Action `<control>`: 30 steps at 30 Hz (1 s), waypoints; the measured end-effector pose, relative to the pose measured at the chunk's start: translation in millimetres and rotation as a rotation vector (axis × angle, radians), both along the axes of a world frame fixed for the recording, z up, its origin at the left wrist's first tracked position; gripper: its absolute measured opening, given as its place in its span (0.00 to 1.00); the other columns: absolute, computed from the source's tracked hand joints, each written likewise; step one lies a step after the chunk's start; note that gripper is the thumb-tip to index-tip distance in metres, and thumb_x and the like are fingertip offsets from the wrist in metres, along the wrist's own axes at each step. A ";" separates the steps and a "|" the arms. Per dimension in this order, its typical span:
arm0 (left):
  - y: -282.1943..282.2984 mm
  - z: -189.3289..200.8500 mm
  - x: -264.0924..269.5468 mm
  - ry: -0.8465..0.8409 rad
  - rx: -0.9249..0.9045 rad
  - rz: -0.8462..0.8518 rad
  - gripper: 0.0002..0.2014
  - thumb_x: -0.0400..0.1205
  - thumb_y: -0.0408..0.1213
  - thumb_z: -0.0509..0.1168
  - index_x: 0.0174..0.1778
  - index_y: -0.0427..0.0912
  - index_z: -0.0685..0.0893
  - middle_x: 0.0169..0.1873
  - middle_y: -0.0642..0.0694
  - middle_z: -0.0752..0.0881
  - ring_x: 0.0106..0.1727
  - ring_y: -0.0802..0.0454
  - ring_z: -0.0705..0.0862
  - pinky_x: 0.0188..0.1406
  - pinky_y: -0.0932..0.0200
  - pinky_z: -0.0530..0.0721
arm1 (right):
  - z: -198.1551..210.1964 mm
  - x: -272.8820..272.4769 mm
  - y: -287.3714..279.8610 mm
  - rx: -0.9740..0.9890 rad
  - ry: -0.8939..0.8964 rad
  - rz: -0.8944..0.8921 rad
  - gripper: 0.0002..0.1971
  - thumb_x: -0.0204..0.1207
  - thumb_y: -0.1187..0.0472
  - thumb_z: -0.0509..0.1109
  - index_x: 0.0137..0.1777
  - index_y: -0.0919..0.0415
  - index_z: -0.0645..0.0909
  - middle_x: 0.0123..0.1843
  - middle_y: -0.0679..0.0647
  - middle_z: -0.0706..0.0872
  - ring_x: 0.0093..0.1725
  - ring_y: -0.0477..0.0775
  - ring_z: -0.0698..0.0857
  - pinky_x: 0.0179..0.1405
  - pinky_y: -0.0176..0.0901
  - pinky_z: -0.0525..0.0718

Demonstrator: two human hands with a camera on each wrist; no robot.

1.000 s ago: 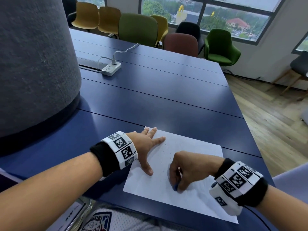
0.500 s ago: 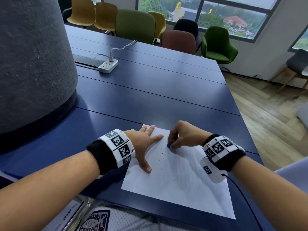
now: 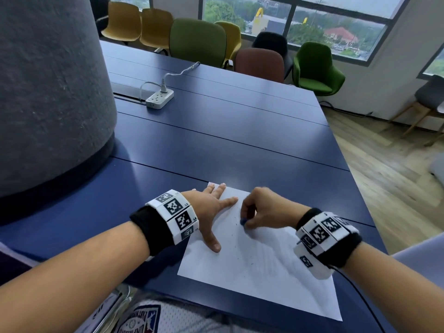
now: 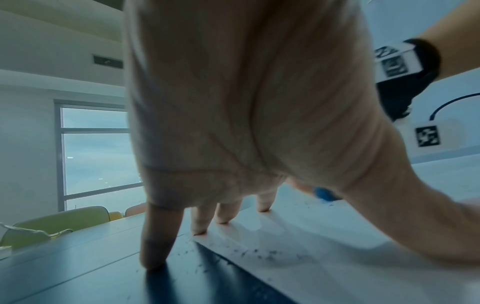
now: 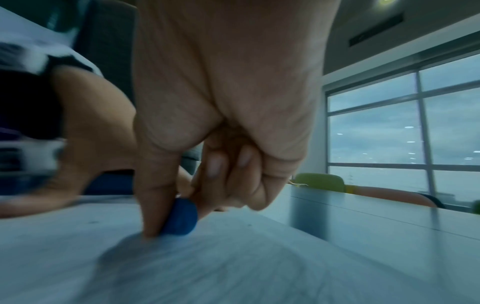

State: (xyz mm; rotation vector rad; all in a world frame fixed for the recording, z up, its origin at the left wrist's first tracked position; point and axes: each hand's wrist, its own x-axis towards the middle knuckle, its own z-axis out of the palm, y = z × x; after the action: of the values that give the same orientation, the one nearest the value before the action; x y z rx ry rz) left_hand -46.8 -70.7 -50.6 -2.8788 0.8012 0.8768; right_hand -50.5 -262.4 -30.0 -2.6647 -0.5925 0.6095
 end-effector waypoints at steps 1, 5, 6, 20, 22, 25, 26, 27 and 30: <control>-0.2 0.3 0.1 0.002 -0.004 0.001 0.67 0.63 0.64 0.80 0.85 0.63 0.35 0.85 0.48 0.30 0.85 0.46 0.32 0.82 0.37 0.45 | 1.0 -12.2 -2.2 -0.034 0.037 0.040 0.06 0.63 0.62 0.80 0.38 0.53 0.89 0.34 0.42 0.88 0.32 0.38 0.82 0.36 0.32 0.81; -0.3 1.5 0.4 -0.002 -0.003 -0.013 0.67 0.63 0.64 0.80 0.85 0.62 0.35 0.85 0.48 0.31 0.85 0.46 0.32 0.82 0.37 0.47 | 8.9 -59.2 -32.4 -0.099 -0.097 0.037 0.04 0.70 0.58 0.74 0.43 0.48 0.85 0.44 0.41 0.84 0.41 0.39 0.80 0.45 0.37 0.80; -0.1 1.1 0.6 -0.005 0.000 -0.014 0.67 0.63 0.64 0.80 0.85 0.62 0.35 0.85 0.48 0.31 0.85 0.46 0.33 0.83 0.37 0.47 | 11.2 -71.3 -41.7 -0.105 -0.131 -0.002 0.04 0.73 0.56 0.73 0.45 0.47 0.83 0.48 0.40 0.81 0.45 0.40 0.80 0.48 0.38 0.80; 28.8 -3.0 -5.9 -0.042 0.043 0.036 0.49 0.80 0.72 0.49 0.86 0.47 0.35 0.84 0.46 0.29 0.85 0.49 0.30 0.85 0.43 0.40 | -19.2 -149.5 -64.2 -0.259 -0.189 -0.158 0.29 0.87 0.54 0.56 0.85 0.50 0.50 0.84 0.39 0.58 0.85 0.41 0.52 0.69 0.35 0.72; 27.4 1.7 -19.1 -0.087 0.074 0.039 0.47 0.81 0.71 0.44 0.86 0.42 0.35 0.83 0.43 0.29 0.84 0.48 0.30 0.84 0.42 0.39 | -19.9 -149.3 -64.9 -0.247 -0.187 -0.191 0.30 0.86 0.54 0.57 0.85 0.50 0.50 0.82 0.40 0.65 0.82 0.41 0.62 0.64 0.31 0.72; 6.8 1.8 -60.5 -0.133 0.051 -0.081 0.49 0.79 0.73 0.40 0.85 0.43 0.32 0.80 0.44 0.24 0.83 0.47 0.27 0.84 0.44 0.36 | -21.5 -149.7 -66.1 -0.215 -0.174 -0.247 0.31 0.84 0.54 0.60 0.84 0.48 0.52 0.70 0.39 0.74 0.71 0.40 0.74 0.51 0.29 0.72; -3.8 -1.4 -78.2 -0.136 0.008 -0.130 0.50 0.75 0.75 0.36 0.84 0.45 0.31 0.79 0.45 0.23 0.82 0.48 0.26 0.83 0.45 0.34 | -21.6 -150.3 -65.8 -0.209 -0.167 -0.265 0.31 0.83 0.55 0.61 0.84 0.47 0.54 0.64 0.36 0.74 0.67 0.39 0.77 0.50 0.30 0.74; -15.1 -5.5 -95.5 -0.131 -0.047 -0.174 0.52 0.69 0.76 0.32 0.84 0.48 0.30 0.79 0.46 0.22 0.82 0.48 0.24 0.83 0.46 0.32 | -21.3 -150.9 -65.3 -0.209 -0.158 -0.277 0.31 0.82 0.56 0.61 0.83 0.46 0.55 0.59 0.34 0.74 0.63 0.40 0.78 0.49 0.31 0.77; -43.8 -23.7 -129.6 -0.083 -0.182 -0.284 0.50 0.67 0.76 0.28 0.84 0.54 0.28 0.79 0.49 0.21 0.79 0.51 0.19 0.80 0.45 0.25 | -18.2 -152.5 -62.7 -0.210 -0.159 -0.282 0.30 0.81 0.57 0.63 0.81 0.45 0.59 0.61 0.33 0.75 0.65 0.41 0.79 0.53 0.37 0.81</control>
State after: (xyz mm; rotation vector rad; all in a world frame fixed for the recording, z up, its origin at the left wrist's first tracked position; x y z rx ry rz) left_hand -176.4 -114.5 -74.3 -2.8225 1.3005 0.6811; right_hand -203.0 -325.1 -48.1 -2.9404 -0.1918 0.4008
